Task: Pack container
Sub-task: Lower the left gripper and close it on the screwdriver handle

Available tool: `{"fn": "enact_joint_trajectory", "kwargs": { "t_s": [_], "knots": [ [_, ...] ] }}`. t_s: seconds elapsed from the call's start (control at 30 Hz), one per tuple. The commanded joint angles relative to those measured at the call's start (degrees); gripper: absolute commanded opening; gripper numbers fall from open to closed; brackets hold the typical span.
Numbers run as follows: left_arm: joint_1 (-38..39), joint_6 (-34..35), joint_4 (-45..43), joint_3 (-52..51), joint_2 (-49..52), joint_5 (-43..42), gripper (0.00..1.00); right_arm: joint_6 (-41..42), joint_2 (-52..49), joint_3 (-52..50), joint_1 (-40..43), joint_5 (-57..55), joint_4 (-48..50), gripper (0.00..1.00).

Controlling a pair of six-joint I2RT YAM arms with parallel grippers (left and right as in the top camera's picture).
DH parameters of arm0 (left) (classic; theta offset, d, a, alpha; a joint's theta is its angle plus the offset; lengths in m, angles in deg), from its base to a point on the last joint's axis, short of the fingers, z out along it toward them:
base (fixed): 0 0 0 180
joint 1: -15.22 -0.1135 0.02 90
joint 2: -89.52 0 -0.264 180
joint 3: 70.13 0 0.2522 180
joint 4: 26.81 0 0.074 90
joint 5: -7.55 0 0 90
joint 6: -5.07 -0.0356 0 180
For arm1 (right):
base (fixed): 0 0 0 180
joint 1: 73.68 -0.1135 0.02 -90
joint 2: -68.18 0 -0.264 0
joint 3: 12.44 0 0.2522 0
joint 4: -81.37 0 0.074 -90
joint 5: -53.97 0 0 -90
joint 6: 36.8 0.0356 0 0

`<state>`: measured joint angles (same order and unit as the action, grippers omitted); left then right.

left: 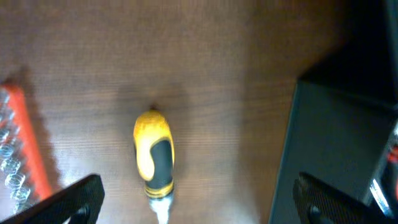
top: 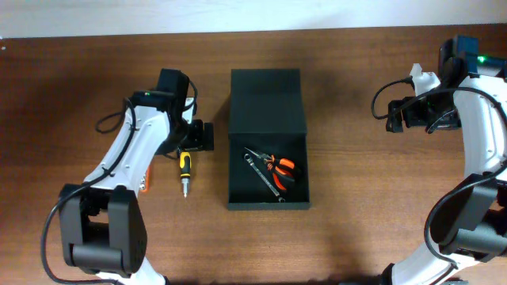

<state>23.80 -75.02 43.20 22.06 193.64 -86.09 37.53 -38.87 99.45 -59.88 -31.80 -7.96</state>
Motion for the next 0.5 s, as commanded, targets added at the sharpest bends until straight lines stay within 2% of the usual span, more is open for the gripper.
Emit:
{"fn": "enact_joint_trajectory", "kwargs": {
  "t_s": [0.0, 0.07, 0.13, 0.47],
  "knots": [
    [-0.28, 2.84, -1.77, -3.45, 0.44, 4.66, 0.99, -0.59, -0.11, 0.00, 0.13, 0.72, 0.02, 0.99],
    [-0.28, 7.17, -0.74, -4.35, 0.44, 11.04, 0.99, -0.59, -0.11, 0.00, 0.13, 0.72, 0.02, 0.99],
    [-0.28, 7.37, 0.72, -4.48, 0.44, 13.07, 0.99, -0.59, -0.11, 0.00, 0.13, 0.72, 0.00, 0.99],
    [-0.22, 7.41, -0.39, -7.32, 0.44, 8.83, 0.99, -0.59, -0.11, 0.00, 0.13, 0.72, 0.02, 0.99]
  ]
}}
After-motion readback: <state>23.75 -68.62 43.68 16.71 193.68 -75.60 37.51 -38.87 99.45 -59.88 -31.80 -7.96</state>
